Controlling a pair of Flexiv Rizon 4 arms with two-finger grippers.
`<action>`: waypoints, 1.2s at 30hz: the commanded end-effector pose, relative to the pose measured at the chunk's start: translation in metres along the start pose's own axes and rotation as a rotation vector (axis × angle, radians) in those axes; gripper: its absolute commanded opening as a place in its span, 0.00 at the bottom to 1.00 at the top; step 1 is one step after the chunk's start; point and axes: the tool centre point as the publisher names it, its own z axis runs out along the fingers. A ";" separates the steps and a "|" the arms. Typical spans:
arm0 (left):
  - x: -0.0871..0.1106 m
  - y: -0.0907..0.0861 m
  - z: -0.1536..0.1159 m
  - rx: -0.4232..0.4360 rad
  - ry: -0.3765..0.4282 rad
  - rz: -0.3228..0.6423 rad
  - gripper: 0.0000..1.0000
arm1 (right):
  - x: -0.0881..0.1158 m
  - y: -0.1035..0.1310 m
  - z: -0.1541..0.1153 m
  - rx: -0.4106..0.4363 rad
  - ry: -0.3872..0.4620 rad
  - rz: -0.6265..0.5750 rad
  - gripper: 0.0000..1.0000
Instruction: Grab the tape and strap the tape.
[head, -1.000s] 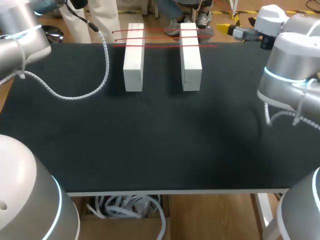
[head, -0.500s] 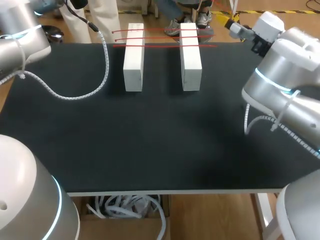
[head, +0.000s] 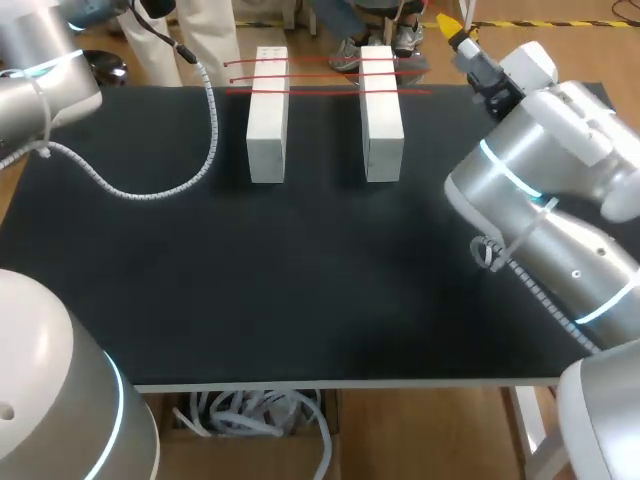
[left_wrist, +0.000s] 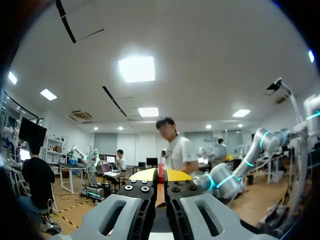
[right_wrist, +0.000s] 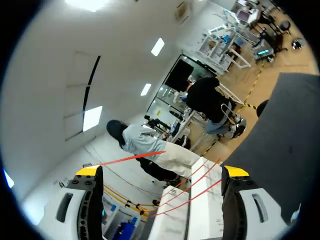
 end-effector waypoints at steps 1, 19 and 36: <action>0.001 0.000 0.000 0.001 -0.001 0.001 0.00 | 0.026 -0.005 0.014 -0.528 -0.169 0.654 1.00; 0.001 0.000 0.000 0.001 -0.001 0.001 0.00 | 0.063 -0.016 0.024 -0.493 0.198 0.769 1.00; 0.001 0.000 0.000 0.001 -0.001 0.001 0.00 | 0.037 0.012 0.016 -0.648 0.157 0.648 1.00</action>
